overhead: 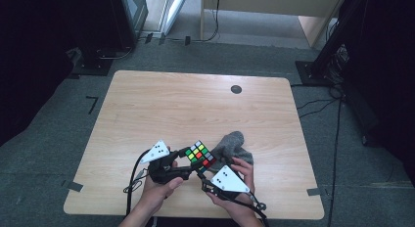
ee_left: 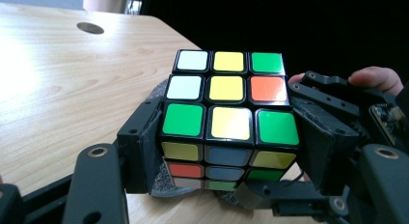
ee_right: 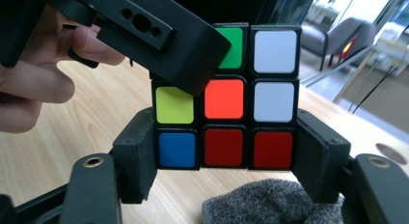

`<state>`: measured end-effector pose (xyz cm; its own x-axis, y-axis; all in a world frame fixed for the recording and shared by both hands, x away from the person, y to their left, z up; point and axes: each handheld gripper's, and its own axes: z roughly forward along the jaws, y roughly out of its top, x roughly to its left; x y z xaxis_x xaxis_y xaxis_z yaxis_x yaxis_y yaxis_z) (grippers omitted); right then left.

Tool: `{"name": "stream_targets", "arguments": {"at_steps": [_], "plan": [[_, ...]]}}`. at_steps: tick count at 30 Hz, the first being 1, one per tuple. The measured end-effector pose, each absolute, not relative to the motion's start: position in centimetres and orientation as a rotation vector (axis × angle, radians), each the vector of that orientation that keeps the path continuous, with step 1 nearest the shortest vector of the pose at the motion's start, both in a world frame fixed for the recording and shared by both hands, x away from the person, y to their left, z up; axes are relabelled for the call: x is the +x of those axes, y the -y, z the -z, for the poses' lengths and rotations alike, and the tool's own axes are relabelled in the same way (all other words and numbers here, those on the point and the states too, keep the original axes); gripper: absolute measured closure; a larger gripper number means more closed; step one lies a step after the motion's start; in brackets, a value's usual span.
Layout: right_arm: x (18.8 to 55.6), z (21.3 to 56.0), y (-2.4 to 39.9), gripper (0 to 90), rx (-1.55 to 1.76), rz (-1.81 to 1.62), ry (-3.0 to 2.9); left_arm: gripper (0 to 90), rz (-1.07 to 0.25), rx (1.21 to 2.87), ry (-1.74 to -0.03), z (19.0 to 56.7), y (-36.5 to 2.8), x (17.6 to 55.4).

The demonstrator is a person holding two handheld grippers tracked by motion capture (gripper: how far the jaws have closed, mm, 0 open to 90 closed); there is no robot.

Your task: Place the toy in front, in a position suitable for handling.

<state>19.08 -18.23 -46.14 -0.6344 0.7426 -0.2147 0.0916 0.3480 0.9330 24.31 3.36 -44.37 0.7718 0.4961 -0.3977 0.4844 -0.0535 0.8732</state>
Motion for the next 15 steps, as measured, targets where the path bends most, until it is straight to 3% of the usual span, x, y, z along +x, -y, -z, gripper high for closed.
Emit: {"name": "stream_targets", "arguments": {"at_steps": [8,15], "plan": [[19.9,45.6,19.7,34.8,0.817,-1.309,-2.004,24.7,-0.079,1.668,-0.697,44.0,-5.1,24.7],[21.3,44.3,22.4,34.8,1.003,-1.439,-2.063,22.8,-0.394,1.863,-0.541,45.0,-4.1,23.7]]}}
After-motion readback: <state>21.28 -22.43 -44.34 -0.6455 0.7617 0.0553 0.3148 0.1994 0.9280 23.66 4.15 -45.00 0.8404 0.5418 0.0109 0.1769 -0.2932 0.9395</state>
